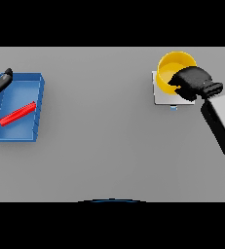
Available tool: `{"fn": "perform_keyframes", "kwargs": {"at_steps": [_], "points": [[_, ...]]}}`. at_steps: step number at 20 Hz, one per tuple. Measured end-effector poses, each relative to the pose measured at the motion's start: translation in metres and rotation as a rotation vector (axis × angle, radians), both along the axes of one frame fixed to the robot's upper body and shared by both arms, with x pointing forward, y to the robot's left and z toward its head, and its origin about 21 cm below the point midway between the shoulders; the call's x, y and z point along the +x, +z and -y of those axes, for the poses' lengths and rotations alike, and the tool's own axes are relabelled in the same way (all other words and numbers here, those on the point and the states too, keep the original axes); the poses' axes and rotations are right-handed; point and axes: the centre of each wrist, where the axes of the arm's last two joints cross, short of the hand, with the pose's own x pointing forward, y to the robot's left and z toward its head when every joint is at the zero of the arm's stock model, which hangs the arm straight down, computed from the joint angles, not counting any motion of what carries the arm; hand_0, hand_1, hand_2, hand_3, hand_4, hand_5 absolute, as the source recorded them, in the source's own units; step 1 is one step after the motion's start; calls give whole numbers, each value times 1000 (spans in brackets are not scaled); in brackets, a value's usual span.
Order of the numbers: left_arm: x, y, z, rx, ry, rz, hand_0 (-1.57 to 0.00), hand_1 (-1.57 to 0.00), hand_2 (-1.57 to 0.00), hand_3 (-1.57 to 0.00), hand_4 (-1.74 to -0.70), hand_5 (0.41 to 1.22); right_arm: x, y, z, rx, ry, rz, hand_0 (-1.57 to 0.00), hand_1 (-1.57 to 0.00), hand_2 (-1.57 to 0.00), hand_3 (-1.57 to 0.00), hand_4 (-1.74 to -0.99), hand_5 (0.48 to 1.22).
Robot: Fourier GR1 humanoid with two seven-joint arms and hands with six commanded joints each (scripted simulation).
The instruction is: Pick up the red beaker and tilt it to pour out 1 green nut into yellow bowl. Pick up the yellow bowl and place it on the metallic measuring scale.
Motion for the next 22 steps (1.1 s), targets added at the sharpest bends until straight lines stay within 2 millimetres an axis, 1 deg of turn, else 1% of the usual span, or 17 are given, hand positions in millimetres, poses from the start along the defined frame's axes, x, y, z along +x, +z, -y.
{"fn": "perform_keyframes", "kwargs": {"at_steps": [1,2,5,6,8,9,10,11,12,13,14,16,17,19,20,21,22], "points": [[-3,-2,2,-1,2,-13,1,1,1,1,-725,712,1,-7,-2,4,-20,-9,-1571,-1571,-1439,-1318,-1741,1221],[-2,0,2,6,2,-5,1,1,1,1,-726,710,3,-7,4,22,-17,-18,-1571,-1571,-1428,-1331,-1741,1221],[2,-1,3,1,-2,-10,1,1,1,1,-729,714,8,-14,4,38,-45,-39,-1548,-1571,-1393,-1407,-1741,1221],[2,0,2,-1,1,-4,1,1,1,1,-729,713,8,-19,5,46,-53,-54,-1528,-1571,-1382,-1440,-1741,1221],[3,-4,6,1,-8,-12,1,1,1,1,-727,712,10,-20,8,56,-70,-71,-1417,-1571,-1363,-1487,-1741,1221],[3,-3,5,2,2,-17,1,1,1,1,-728,713,11,-21,5,51,-70,-75,-1402,-1571,-1375,-1427,-1741,1221],[1,-2,3,5,5,-13,1,1,1,1,-727,715,11,-20,8,58,-66,-85,-1397,-1571,-1385,-1363,-1741,1221],[2,-4,4,5,1,-10,1,1,1,1,-729,717,11,-20,8,47,-74,-92,-1332,-1459,-1423,-1198,-1741,1221],[4,-5,4,4,1,-20,1,1,1,1,-730,720,10,-22,8,58,-73,-99,-1128,-1322,-1330,-1057,-1701,1221],[5,-5,5,-2,-2,-20,1,1,1,1,-732,723,10,-23,9,72,-70,-104,-902,-1150,-1186,-937,-1660,1143],[5,-1,5,-2,-2,-8,1,1,1,1,-733,728,9,-22,12,82,-70,-110,-721,-980,-1042,-833,-1619,1072],[3,-6,5,-7,-5,-22,1,1,1,1,-729,723,9,-22,12,75,-104,-121,-461,-703,-799,-669,-1563,971],[4,-3,4,-5,-2,-21,1,1,1,1,-727,717,11,-17,13,61,-113,-125,-369,-582,-693,-613,-1539,933],[1,-5,2,-7,-5,-19,1,1,1,1,-724,708,10,-19,14,44,-91,-137,-236,-380,-519,-525,-1501,877],[2,-1,1,1,-2,-18,1,1,1,1,-723,705,11,-20,12,39,-80,-138,-188,-304,-446,-490,-1485,859],[4,-2,5,4,-5,-20,1,1,1,1,-722,703,13,-20,10,27,-69,-137,-150,-243,-375,-449,-1469,842],[4,-4,2,2,4,-22,1,1,1,1,-722,700,12,-19,12,24,-66,-135,-120,-194,-311,-411,-1456,827]]}}
